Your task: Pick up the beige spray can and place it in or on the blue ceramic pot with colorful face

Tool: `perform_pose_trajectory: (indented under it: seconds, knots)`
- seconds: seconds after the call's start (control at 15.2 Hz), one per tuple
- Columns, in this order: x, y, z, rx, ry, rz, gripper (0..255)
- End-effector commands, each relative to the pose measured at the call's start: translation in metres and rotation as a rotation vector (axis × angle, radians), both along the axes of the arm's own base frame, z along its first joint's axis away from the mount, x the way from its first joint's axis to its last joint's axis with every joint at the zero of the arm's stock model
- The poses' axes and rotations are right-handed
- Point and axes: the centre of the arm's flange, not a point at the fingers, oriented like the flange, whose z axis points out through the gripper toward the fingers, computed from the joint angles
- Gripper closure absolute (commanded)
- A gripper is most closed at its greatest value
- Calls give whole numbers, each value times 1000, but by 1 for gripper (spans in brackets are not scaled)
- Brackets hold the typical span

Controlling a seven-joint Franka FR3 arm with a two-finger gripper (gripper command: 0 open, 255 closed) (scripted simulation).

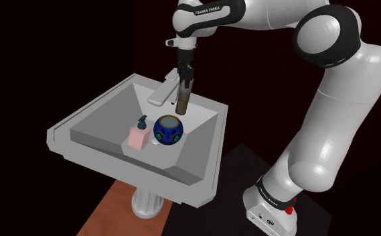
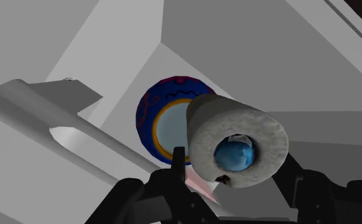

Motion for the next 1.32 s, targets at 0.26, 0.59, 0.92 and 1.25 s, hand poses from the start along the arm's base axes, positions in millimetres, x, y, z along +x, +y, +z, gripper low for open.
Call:
perform_pose_trajectory:
  seconds: [0.26,0.59,0.92,1.25]
  knots:
    - [0,1,-32,0,-1,0,255]
    - [0,1,-58,0,-1,0,255]
    - [0,1,-83,0,-1,0,255]
    - [0,1,-83,0,-1,0,255]
